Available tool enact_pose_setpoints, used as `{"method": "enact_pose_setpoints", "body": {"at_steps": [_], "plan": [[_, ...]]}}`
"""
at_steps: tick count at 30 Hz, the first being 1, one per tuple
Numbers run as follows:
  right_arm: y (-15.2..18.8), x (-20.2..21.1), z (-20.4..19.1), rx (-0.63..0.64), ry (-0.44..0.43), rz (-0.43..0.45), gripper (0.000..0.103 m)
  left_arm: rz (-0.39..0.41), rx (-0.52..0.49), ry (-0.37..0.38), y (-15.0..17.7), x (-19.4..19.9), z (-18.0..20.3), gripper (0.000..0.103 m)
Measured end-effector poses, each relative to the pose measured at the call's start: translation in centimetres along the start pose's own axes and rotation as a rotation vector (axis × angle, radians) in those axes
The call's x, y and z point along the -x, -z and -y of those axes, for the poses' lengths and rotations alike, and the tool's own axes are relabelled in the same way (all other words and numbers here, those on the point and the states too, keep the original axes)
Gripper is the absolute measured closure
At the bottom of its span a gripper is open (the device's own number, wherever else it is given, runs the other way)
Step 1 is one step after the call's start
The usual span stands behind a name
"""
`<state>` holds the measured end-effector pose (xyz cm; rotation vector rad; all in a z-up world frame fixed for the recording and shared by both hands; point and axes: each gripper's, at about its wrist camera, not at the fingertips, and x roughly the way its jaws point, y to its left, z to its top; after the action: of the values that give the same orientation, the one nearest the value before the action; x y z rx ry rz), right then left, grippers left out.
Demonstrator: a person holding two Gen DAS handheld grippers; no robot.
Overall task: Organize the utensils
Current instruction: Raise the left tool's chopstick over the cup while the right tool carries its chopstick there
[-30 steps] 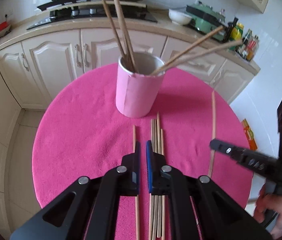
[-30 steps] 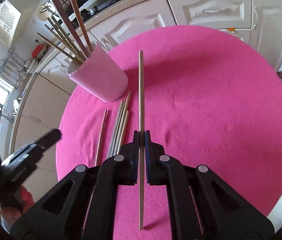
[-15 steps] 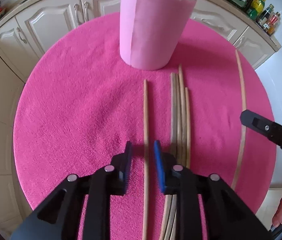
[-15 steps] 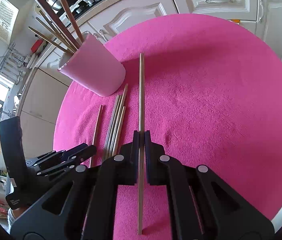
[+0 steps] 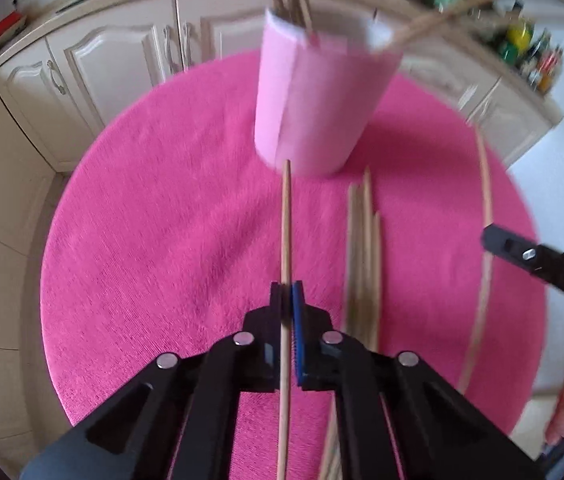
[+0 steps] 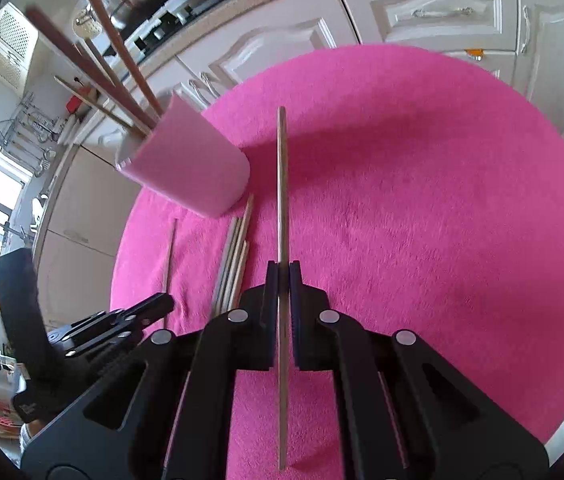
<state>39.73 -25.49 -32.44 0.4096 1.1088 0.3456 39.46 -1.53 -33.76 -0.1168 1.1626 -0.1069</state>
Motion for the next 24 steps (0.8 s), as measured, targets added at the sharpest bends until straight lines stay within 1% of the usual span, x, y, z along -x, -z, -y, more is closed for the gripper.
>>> {"method": "enact_pose_setpoints", "body": {"at_steps": [4, 5, 7, 9, 10, 12, 15, 19, 22, 24], "plan": [[-1.5, 1.4, -0.1, 0.001, -0.031, 0.053, 0.097, 0.147, 0.018, 0.064, -0.9, 3.9, -0.3, 0.098], [-1.9, 1.8, -0.2, 0.004, -0.032, 0.066, 0.097, 0.213, 0.025, 0.086, -1.2, 5.4, -0.4, 0.098], [-2.9, 2.6, -0.5, 0.019, -0.042, 0.102, 0.097, 0.315, 0.037, 0.120, -1.7, 7.2, -0.7, 0.098], [-4.0, 3.5, -1.0, 0.037, -0.048, 0.145, 0.097, 0.397, 0.040, 0.144, -2.4, 8.5, -0.3, 0.098], [-4.4, 3.6, -1.1, 0.044, -0.053, 0.150, 0.097, 0.419, 0.034, 0.149, -2.9, 9.0, -0.1, 0.098], [-5.2, 3.7, -1.5, 0.063, -0.058, 0.161, 0.097, 0.438, 0.023, 0.149, -3.6, 9.3, 0.7, 0.098], [-6.1, 3.6, -1.9, 0.080, -0.065, 0.175, 0.097, 0.480, 0.038, 0.166, -4.4, 9.8, 1.0, 0.098], [-7.5, 4.8, -2.2, 0.091, -0.052, 0.262, 0.097, 0.575, 0.065, 0.169, -5.4, 10.8, 1.1, 0.098], [-9.4, 6.0, -2.7, 0.107, -0.039, 0.348, 0.097, 0.668, 0.091, 0.189, -7.0, 11.6, 1.0, 0.098], [-10.7, 6.7, -3.5, 0.131, -0.032, 0.414, 0.097, 0.710, 0.102, 0.205, -8.2, 11.9, 0.9, 0.098]]}}
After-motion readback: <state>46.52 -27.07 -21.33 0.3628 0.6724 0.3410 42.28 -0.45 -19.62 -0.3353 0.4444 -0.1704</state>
